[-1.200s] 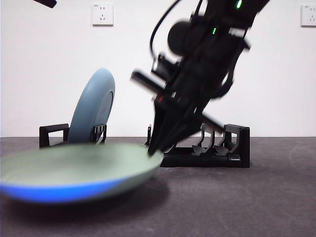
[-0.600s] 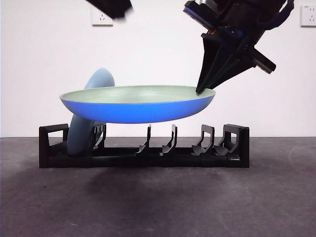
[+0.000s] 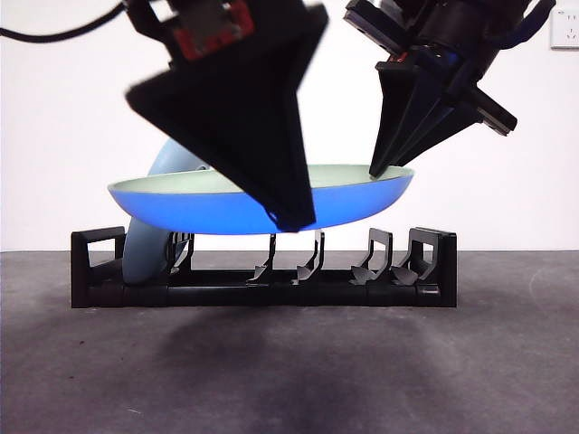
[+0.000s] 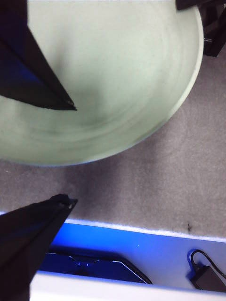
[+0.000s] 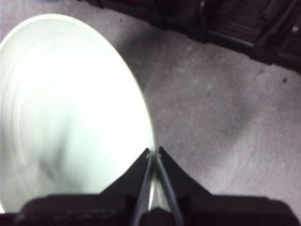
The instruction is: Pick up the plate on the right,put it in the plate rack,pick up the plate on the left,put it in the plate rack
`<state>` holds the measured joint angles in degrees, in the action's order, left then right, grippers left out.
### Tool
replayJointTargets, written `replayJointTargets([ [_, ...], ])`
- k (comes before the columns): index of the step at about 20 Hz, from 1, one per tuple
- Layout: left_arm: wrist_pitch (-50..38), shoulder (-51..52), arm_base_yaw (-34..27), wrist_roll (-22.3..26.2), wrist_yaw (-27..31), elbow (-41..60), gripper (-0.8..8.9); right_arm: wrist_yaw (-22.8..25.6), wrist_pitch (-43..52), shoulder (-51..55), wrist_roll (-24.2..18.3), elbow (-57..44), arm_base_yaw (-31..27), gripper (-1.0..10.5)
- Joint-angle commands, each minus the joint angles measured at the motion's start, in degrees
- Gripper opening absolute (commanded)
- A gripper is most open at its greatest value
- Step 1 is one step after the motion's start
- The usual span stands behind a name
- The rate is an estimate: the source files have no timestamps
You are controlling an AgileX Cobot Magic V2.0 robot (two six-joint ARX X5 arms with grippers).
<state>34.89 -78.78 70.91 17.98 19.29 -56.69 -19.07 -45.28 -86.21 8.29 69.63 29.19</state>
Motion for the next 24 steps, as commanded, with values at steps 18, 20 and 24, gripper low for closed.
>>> replayJointTargets([
  [18, -2.27, -1.64, 0.76, 0.02, -1.29, -0.04, -0.09, 0.04, -0.09, 15.65, -0.68, 0.00, -0.26, 1.9],
  [20, -5.05, -1.64, 1.11, 0.02, -1.31, -0.04, -0.09, 1.77, 1.07, 19.74, -0.66, 0.00, -1.62, 1.9],
  [24, -13.38, -1.64, 0.79, -4.09, -1.36, -0.04, -0.09, 15.50, 4.68, 27.74, -0.59, 0.00, -4.22, 1.9],
])
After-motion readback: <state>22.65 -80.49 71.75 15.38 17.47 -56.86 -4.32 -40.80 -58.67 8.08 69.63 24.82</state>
